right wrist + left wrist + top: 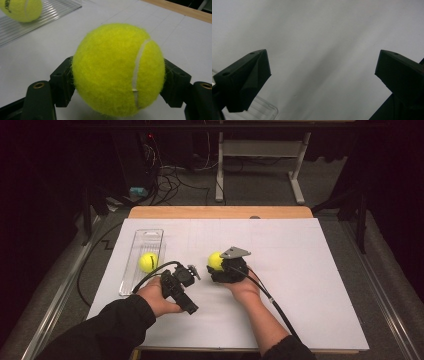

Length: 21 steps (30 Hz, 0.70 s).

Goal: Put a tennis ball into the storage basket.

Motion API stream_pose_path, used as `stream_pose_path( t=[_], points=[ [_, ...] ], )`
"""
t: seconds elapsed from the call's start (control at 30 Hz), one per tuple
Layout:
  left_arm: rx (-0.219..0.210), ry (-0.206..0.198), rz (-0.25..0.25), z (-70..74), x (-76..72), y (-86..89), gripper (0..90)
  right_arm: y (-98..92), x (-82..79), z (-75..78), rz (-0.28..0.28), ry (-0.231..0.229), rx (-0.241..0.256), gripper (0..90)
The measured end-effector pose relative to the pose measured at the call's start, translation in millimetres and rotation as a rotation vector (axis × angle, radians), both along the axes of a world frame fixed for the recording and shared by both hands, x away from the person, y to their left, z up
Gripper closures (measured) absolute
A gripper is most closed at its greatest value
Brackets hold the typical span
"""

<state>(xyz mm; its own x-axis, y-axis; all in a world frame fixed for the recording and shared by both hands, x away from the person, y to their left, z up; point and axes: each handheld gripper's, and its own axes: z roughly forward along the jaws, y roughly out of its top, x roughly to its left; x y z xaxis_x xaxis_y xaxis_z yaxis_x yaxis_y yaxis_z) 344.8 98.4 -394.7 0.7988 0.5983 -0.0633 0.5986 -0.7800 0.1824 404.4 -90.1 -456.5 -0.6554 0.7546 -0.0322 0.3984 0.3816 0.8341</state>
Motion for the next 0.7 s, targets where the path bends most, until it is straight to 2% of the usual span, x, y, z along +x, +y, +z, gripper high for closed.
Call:
stream_pose_path(
  t=[0.13, 0.33, 0.7],
  points=[
    [0.012, -0.004, -0.01, 3.0, 0.7, -3.4, 0.8, -15.9, -19.5, 2.6, -0.002, -0.019, 0.02, 27.1],
    [0.013, -0.008, 0.005, 4.3, 2.6, -3.7, 0.8, -32.6, -41.3, 4.9, 0.004, -0.048, 0.034, 27.1],
    [0.003, -0.011, 0.017, 7.7, 4.9, -1.8, 1.0, -53.6, -77.7, 1.5, 0.017, -0.079, 0.038, 27.2]
  ],
)
